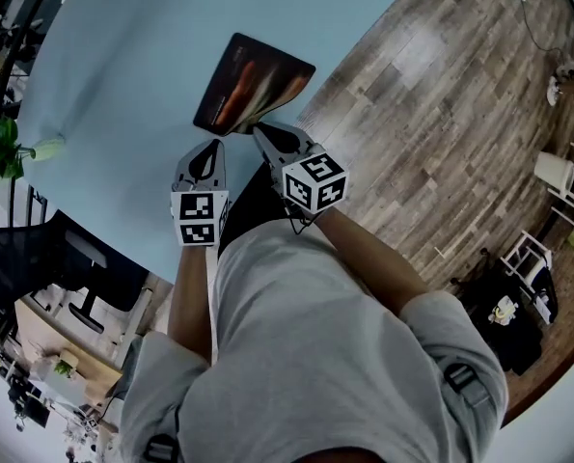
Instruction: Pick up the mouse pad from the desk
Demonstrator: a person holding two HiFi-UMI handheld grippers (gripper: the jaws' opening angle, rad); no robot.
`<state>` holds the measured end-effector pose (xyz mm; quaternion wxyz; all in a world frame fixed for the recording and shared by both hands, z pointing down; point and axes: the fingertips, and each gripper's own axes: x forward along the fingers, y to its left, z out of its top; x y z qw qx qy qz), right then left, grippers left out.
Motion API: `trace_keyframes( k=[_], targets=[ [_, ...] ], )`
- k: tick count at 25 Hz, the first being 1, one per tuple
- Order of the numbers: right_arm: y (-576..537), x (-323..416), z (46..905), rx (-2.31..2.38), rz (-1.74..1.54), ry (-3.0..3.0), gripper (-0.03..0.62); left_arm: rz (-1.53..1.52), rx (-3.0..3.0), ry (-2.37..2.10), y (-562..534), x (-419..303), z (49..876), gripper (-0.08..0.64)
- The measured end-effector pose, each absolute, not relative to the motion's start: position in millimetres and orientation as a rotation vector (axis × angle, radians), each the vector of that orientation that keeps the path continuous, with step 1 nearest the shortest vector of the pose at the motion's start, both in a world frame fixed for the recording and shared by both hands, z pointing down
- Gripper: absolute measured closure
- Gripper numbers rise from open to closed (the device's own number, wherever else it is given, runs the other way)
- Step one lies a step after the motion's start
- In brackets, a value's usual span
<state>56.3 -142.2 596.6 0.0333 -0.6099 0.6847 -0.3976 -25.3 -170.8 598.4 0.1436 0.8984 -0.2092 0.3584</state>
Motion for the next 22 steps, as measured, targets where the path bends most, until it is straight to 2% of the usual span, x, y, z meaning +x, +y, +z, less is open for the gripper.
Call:
trace_keyframes(
  k=[11, 22],
  targets=[
    [-189, 57, 553, -1.902, -0.905, 2.292, 0.578, 0.932, 2.603, -0.680, -199, -40, 575, 0.549],
    [-230, 59, 520, -1.948, -0.694, 2.361, 0.578, 0.674, 2.671, -0.720, -242, -32, 528, 0.549]
  ],
)
